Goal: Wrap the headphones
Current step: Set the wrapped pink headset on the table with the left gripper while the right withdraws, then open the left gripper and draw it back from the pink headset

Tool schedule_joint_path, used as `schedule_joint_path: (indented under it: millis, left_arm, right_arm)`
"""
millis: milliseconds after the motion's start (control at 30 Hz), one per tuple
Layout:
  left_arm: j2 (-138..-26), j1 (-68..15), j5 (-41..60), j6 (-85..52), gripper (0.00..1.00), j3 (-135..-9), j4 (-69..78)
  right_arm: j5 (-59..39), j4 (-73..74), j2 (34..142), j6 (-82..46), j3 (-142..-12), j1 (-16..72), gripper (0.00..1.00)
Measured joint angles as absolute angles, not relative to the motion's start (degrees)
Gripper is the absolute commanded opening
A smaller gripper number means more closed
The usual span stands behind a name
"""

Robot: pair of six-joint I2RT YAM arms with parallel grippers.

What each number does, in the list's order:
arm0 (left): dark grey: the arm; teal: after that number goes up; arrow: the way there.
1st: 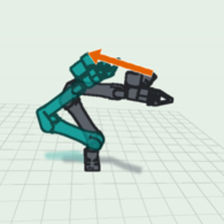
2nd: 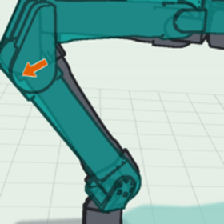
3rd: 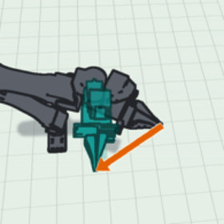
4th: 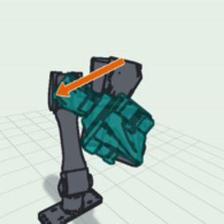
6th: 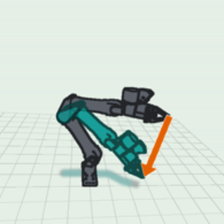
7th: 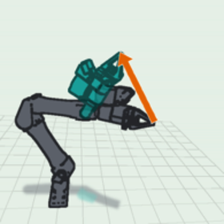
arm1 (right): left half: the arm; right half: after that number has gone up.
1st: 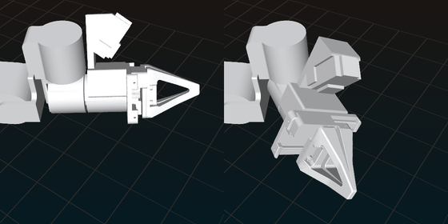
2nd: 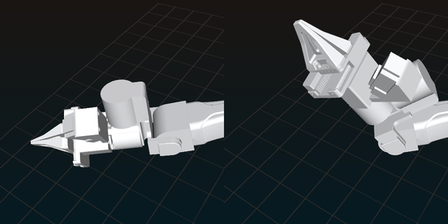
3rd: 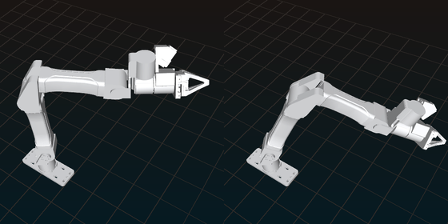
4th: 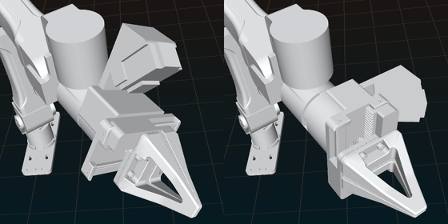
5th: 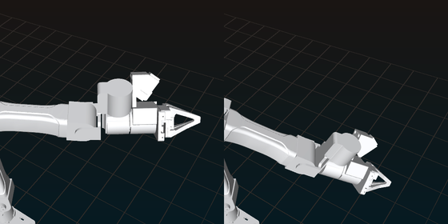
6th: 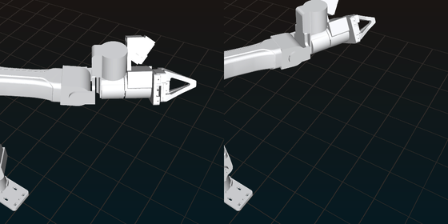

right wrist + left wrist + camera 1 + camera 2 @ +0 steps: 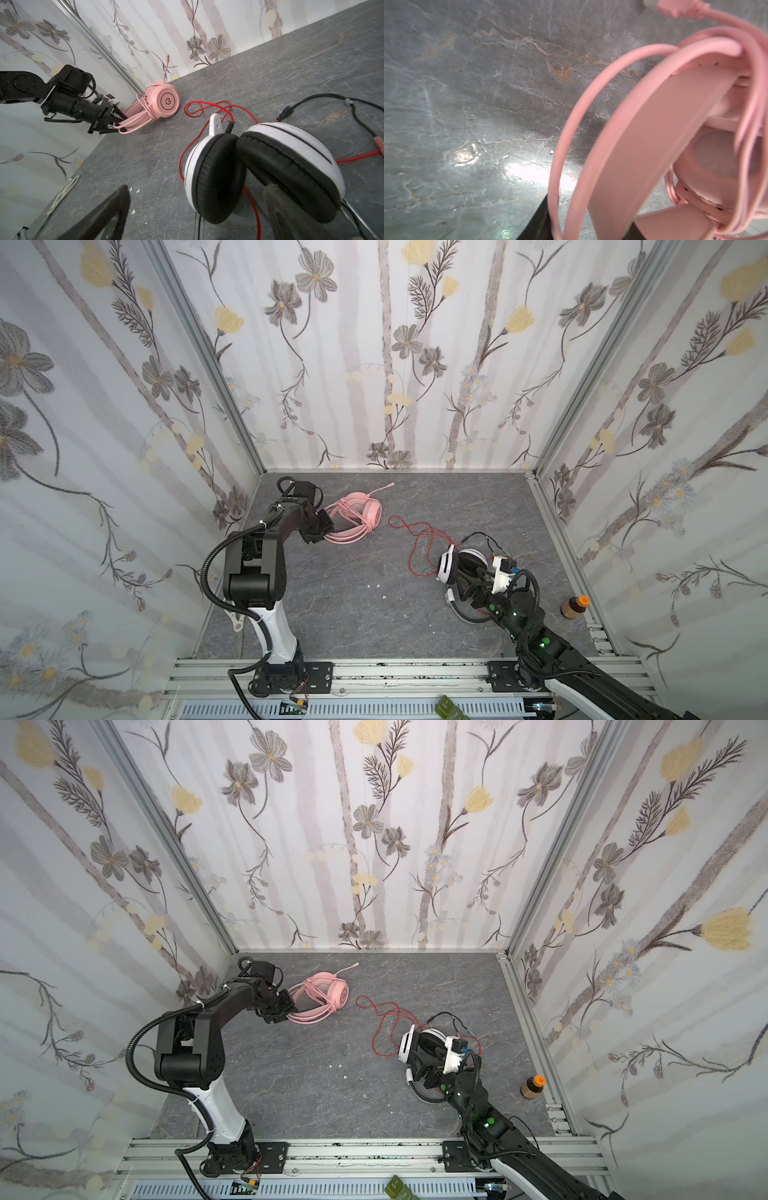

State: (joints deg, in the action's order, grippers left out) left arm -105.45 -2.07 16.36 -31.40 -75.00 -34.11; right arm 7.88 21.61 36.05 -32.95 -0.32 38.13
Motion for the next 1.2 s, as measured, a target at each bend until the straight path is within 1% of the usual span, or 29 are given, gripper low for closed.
schedule_joint_path:
  millis: [33, 67, 133, 400, 567, 633, 700, 867, 933, 1033, 1133, 1200]
  left_arm:
    - [-104.47, -2.07, 16.25, -31.00, 0.60, -75.00, -34.50]
    - [-103.57, -2.07, 16.25, -30.35, 0.68, -75.00, -34.81]
    - [-102.00, -2.07, 16.16, -30.02, 0.70, -75.00, -35.33]
    - [-94.37, -2.02, 16.12, -28.34, 0.73, -72.34, -37.65]
    - [-86.19, -2.02, 16.49, -26.98, 0.74, -69.41, -38.89]
    - [-81.89, -2.02, 17.10, -26.81, 0.75, -67.18, -38.98]
    - [-76.62, -2.20, 18.37, -26.87, 0.80, -63.90, -38.89]
    - [-65.39, -5.74, 20.91, -28.45, 0.81, -58.19, -40.62]
    - [-61.95, -8.36, 20.78, -28.45, 0.81, -57.93, -41.98]
    - [-57.23, -12.38, 20.10, -27.31, 0.81, -57.32, -43.13]
    - [-53.76, -14.28, 19.09, -26.59, 0.81, -55.11, -43.77]
    - [-52.18, -14.79, 18.76, -26.26, 0.81, -53.01, -43.68]
  right_arm:
    - [7.88, 21.61, 36.05, -32.95, -0.32, 38.20, 1.00]
    - [7.86, 21.61, 36.05, -32.95, -0.32, 38.20, 1.00]
    - [7.86, 21.61, 36.07, -32.95, -0.32, 38.22, 1.00]
    - [7.84, 21.58, 36.12, -32.95, -0.32, 38.24, 1.00]
    - [8.01, 21.50, 35.90, -33.19, -0.36, 38.24, 1.00]
    - [9.74, 20.23, 34.92, -33.45, -0.67, 38.24, 1.00]
    - [13.15, 16.86, 32.38, -33.06, -2.11, 38.22, 1.00]
    - [25.54, 10.44, 22.79, -29.43, -4.75, 36.97, 1.00]
    - [27.09, 8.05, 20.27, -28.82, -4.71, 34.61, 1.00]
    - [25.52, 5.74, 22.22, -28.88, -5.98, 29.32, 1.00]
    - [19.84, 4.58, 29.98, -29.52, -9.26, 22.96, 1.00]
    - [13.26, 4.34, 36.86, -29.54, -12.08, 18.22, 0.99]
